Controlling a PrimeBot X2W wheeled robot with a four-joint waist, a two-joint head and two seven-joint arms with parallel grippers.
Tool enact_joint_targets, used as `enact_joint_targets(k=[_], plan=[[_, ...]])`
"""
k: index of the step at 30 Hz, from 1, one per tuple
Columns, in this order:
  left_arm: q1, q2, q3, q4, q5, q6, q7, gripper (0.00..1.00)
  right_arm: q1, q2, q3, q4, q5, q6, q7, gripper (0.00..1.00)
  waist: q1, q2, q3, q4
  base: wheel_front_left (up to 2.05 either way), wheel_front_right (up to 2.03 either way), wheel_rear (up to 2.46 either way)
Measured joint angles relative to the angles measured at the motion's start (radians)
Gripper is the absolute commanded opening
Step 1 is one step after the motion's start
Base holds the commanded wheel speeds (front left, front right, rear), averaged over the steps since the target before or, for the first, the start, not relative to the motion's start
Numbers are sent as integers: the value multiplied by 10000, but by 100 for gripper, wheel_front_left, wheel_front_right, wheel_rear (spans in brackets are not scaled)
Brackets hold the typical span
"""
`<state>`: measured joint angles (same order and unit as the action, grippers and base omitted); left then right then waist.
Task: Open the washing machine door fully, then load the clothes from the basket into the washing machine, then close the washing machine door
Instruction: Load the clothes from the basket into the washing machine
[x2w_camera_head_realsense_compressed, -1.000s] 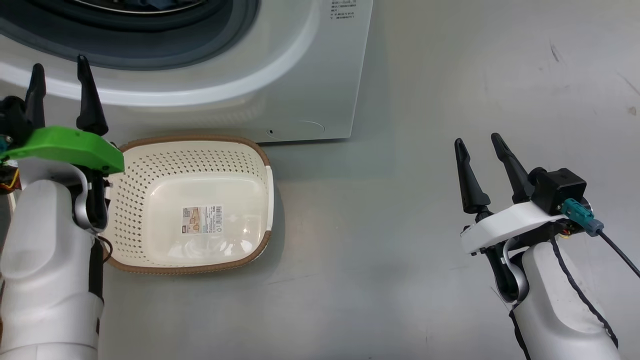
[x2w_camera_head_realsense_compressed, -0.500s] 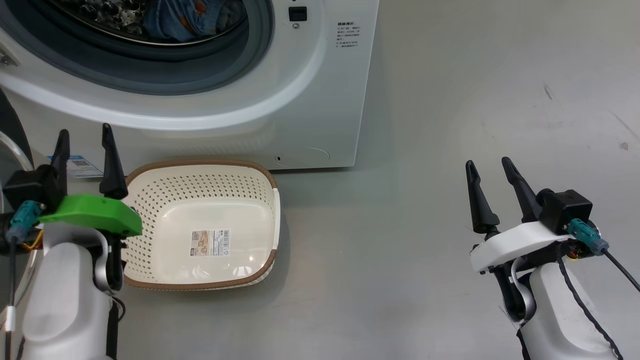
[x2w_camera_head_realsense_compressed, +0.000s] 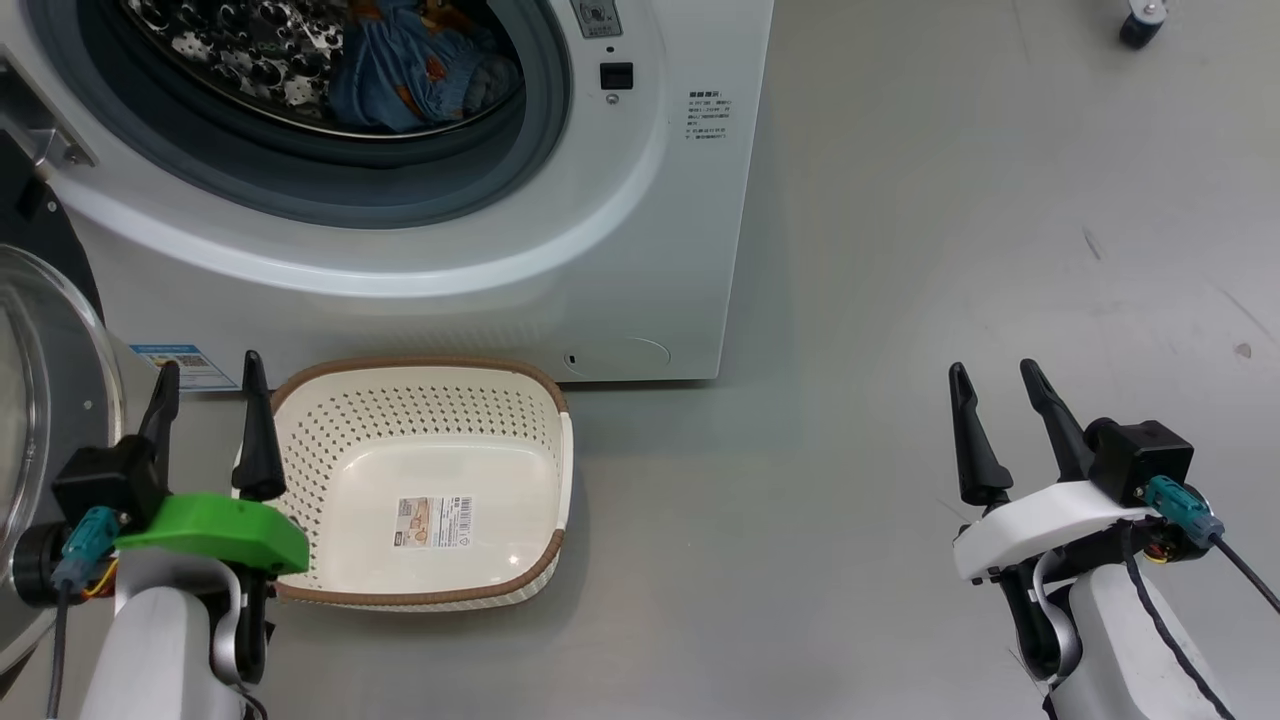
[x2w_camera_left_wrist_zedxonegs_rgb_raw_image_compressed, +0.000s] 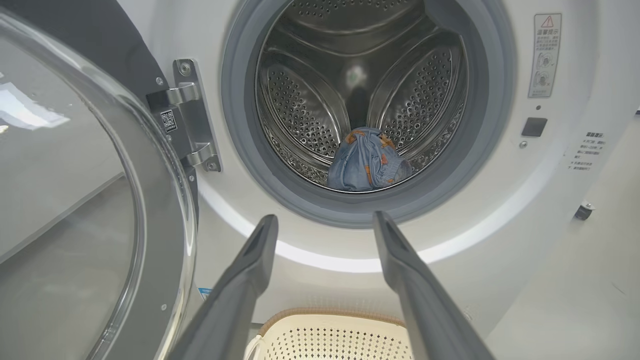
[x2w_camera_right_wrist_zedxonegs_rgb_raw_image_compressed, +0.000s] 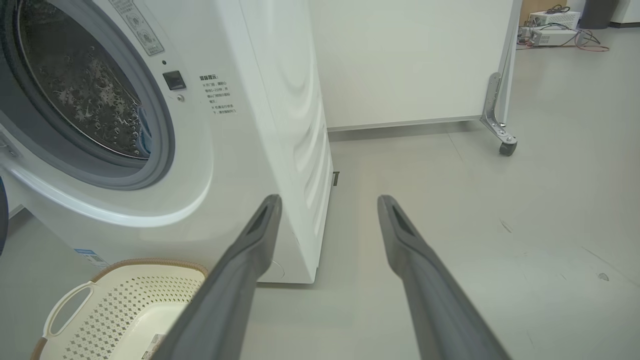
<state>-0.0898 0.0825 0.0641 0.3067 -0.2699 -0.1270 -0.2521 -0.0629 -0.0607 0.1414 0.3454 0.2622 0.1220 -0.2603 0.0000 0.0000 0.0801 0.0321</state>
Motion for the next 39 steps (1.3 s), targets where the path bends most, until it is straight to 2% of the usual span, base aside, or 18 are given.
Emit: enact_joint_targets(k=[13,22,39], plan=[[955,-117,196,-926,161,0,0,100,221,8,-148,-132,0,0,0,100,0,0,-214,-71,0,0,0],[1527,-119,40,-1005,522,0,0,100,367,17,-178,-251,-6,0,2,100,0,0,-294,-72,0,0,0],[1729,-224,272,-1762,608,0,0,100,493,33,-272,-431,-50,0,2,100,0,0,-307,-167,0,0,0]])
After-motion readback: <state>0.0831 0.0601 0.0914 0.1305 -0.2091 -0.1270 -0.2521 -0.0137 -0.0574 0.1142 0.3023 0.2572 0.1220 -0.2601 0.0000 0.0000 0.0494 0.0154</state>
